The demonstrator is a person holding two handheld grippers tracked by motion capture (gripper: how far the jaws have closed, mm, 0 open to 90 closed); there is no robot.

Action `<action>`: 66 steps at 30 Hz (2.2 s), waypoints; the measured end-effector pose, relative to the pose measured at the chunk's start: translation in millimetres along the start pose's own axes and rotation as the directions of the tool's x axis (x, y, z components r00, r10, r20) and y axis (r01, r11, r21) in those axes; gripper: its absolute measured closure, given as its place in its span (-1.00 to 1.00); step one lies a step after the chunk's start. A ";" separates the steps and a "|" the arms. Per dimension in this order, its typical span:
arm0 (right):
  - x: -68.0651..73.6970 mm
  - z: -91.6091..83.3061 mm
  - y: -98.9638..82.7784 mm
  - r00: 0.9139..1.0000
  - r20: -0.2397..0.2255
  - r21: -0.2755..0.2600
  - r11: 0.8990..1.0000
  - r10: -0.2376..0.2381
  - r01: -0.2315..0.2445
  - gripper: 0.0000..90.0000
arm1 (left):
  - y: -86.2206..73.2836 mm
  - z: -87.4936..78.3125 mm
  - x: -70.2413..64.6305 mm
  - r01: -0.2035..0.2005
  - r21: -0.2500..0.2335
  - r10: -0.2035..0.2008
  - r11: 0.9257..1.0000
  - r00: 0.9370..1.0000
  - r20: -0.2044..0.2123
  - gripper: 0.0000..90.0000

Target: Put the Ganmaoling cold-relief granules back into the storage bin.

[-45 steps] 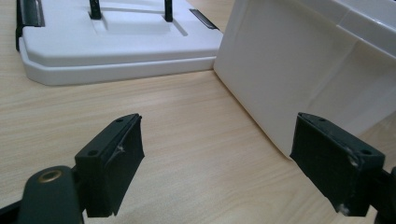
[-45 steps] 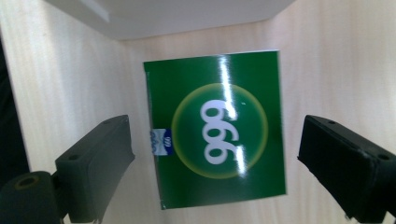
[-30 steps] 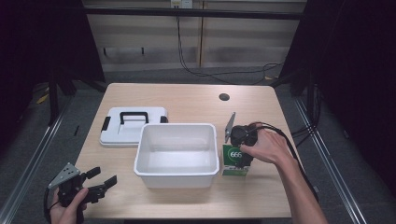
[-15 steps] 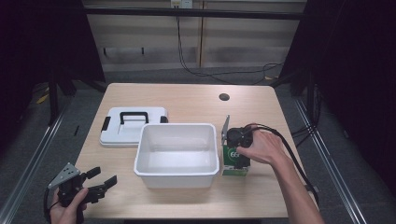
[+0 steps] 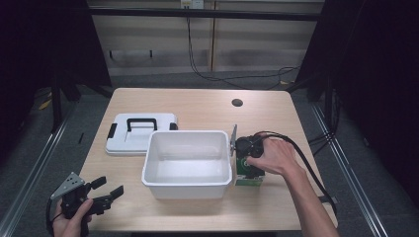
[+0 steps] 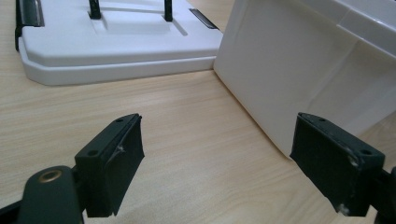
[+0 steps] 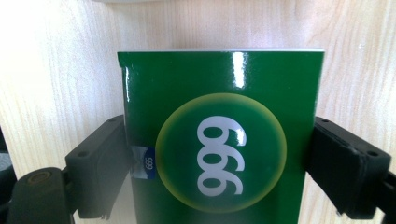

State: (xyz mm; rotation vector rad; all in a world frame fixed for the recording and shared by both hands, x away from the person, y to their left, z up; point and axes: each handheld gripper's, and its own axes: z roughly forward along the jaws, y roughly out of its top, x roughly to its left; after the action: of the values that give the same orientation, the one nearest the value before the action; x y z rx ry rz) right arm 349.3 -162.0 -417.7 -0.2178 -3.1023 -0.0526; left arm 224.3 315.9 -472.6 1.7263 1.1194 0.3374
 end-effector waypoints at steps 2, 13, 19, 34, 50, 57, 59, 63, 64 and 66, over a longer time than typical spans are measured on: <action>0.8 2.5 0.2 1.000 0.002 0.005 1.000 -0.001 0.001 -0.72 | 0.1 -0.4 -0.1 -0.005 0.002 0.005 1.000 1.000 -0.001 -0.63; 1.7 7.6 3.2 1.000 0.012 0.023 1.000 -0.011 0.010 -0.72 | 0.2 -0.6 -0.5 -0.001 -0.003 0.001 1.000 1.000 -0.003 -0.63; 1.1 8.9 3.2 1.000 0.010 0.018 1.000 -0.025 0.025 -0.71 | 0.0 -0.7 -0.1 0.005 -0.005 -0.005 1.000 1.000 -0.002 -0.63; -1.1 7.2 3.1 1.000 -0.005 0.028 1.000 -0.010 0.010 -0.64 | 0.3 -0.7 0.1 0.004 -0.004 -0.004 1.000 1.000 -0.002 -0.63; -2.2 -3.7 2.0 1.000 -0.018 0.030 1.000 0.000 0.000 -0.64 | 0.6 -0.9 -0.9 0.002 -0.004 -0.002 1.000 1.000 -0.001 -0.63; -1.0 -9.4 0.0 1.000 -0.014 0.026 1.000 0.010 -0.010 -0.64 | 0.6 -1.0 -1.0 0.002 -0.004 -0.002 1.000 1.000 -0.002 -0.63; -0.4 -10.7 -0.3 1.000 -0.009 0.021 1.000 0.008 -0.008 -0.64 | 0.7 -0.8 -0.8 -0.001 -0.003 0.001 1.000 1.000 -0.004 -0.63; -0.2 -16.0 -1.1 0.999 -0.009 0.022 0.999 0.031 -0.031 -0.64 | 0.8 -1.0 -1.0 -0.002 -0.002 0.002 1.000 1.000 -0.001 -0.63; -0.2 -17.1 -1.2 0.999 -0.006 0.022 0.999 0.033 -0.033 -0.64 | 0.7 -1.1 -1.1 0.002 -0.004 -0.002 1.000 1.000 -0.001 -0.63; -0.3 -20.7 -1.9 1.000 -0.009 0.021 0.999 0.028 -0.028 -0.64 | 0.6 -1.0 -1.0 0.003 -0.004 -0.003 1.000 1.000 -0.001 -0.63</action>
State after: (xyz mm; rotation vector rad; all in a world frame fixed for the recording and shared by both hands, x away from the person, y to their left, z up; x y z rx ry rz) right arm 349.9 -164.7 -397.1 -0.2593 -3.0885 -0.0208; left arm 223.5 315.6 -471.3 1.7207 1.1212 0.3390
